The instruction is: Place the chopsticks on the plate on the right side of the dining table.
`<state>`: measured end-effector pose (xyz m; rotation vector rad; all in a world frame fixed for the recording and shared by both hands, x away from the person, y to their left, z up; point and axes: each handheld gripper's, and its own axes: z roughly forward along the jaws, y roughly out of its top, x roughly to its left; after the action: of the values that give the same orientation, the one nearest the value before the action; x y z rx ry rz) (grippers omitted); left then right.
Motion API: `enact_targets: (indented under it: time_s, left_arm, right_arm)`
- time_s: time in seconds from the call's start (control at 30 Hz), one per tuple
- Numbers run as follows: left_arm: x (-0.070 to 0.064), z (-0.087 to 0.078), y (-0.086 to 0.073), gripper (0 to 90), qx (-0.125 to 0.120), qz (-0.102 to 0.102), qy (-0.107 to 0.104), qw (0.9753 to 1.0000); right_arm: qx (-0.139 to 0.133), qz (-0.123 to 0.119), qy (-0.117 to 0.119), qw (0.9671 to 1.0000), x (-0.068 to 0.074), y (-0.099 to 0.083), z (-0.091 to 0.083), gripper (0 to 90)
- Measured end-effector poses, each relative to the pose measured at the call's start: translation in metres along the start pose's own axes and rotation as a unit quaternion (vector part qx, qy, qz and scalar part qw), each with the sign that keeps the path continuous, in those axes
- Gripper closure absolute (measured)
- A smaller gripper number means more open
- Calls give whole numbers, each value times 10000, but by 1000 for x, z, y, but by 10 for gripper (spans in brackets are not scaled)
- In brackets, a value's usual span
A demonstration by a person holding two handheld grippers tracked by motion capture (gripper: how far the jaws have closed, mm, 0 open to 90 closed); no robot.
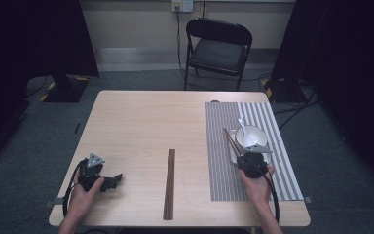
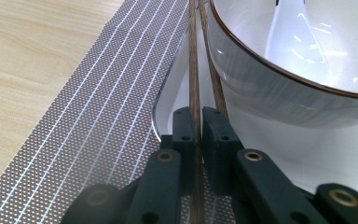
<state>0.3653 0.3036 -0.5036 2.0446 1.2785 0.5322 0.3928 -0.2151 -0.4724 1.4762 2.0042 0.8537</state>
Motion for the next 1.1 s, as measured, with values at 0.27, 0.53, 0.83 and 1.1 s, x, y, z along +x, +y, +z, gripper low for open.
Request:
enact_targets:
  time_s: [0.27, 0.53, 0.83, 1.1]
  left_arm:
    - [0, 0, 0, 0, -8, -8, 1, 10000]
    - [0, 0, 0, 0, 1, 2, 0, 10000]
    - [0, 0, 0, 0, -1, -1, 0, 10000]
    - [0, 0, 0, 0, -7, -8, 0, 10000]
  right_arm:
    - [-165, 5, 170, 9997, 4, 3, -11, 835]
    - [-11, 84, 213, 9997, 4, -2, -9, 883]
    - [34, 168, 195, 9997, -2, -5, -9, 899]
    - [54, 181, 178, 9997, -4, -7, -10, 900]
